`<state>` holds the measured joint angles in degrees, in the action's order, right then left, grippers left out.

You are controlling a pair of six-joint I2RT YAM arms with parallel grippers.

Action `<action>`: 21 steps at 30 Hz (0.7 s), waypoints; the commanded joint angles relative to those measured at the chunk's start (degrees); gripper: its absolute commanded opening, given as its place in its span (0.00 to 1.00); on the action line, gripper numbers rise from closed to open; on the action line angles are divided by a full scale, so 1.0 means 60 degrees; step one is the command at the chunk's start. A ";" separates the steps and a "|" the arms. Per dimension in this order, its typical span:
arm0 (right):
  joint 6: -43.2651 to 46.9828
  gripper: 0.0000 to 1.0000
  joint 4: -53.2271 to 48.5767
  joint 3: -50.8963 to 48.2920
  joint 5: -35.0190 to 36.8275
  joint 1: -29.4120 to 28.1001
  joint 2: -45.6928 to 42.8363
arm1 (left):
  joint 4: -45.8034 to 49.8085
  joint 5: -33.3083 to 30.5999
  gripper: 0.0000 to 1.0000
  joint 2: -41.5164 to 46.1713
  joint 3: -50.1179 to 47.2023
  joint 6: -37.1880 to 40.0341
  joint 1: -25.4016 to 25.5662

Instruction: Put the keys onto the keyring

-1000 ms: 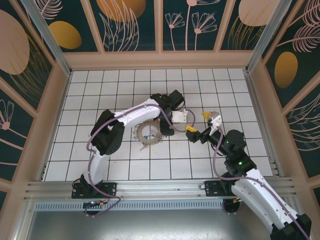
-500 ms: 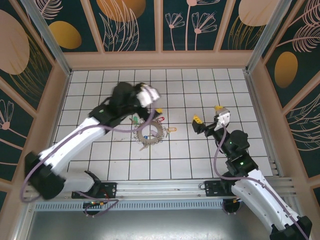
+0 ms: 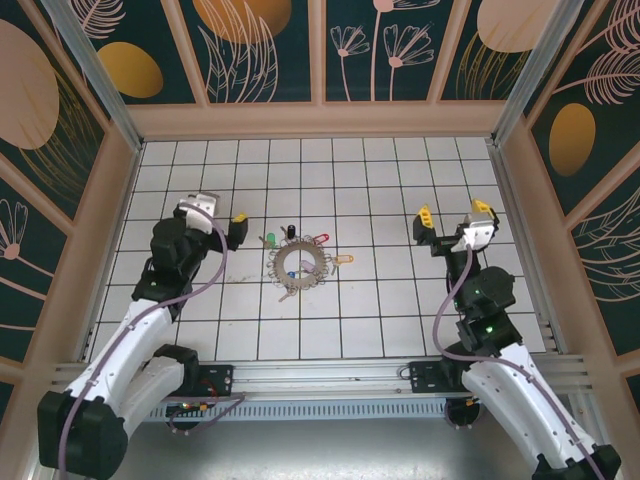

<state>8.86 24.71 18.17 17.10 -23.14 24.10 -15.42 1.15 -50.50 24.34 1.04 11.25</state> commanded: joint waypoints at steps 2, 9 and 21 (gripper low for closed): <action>-0.0797 0.99 0.2141 -0.1565 -0.0639 0.0950 0.0307 | -0.2759 -0.1908 0.99 -0.0778 -0.1227 -0.0286 -0.0109; -0.1601 0.99 0.5190 -0.3062 -0.2513 0.2949 0.3433 | -0.6226 -0.2222 0.99 -0.2531 -0.2489 0.0074 -0.0162; -0.1395 0.99 0.9087 -0.2206 -0.4103 0.4292 0.9194 | -0.7061 -0.2041 0.99 -0.5613 -0.0665 0.0629 -0.0417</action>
<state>1.30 67.33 3.16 -3.62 -0.21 74.89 -56.51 -10.57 -82.85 16.62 4.47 9.91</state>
